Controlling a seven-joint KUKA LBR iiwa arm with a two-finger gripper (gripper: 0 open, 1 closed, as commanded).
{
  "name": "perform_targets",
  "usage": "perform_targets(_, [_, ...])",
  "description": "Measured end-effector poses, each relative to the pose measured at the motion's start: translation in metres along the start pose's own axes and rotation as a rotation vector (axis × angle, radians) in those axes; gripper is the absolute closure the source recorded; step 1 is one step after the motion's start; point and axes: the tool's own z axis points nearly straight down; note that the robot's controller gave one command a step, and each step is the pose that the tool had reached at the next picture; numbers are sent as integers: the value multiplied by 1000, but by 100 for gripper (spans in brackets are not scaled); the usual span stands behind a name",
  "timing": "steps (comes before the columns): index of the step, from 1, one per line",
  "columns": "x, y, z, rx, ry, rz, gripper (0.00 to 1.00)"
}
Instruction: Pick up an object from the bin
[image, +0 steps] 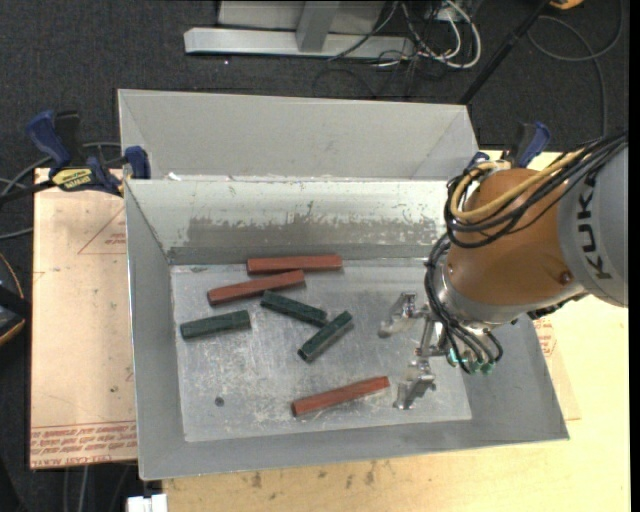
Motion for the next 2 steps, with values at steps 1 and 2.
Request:
perform_targets(1, [-2, 0, -4, 0, -8, 0, 0])
perform_targets(2, [1, 21, 49, 1, -12, -92, 0])
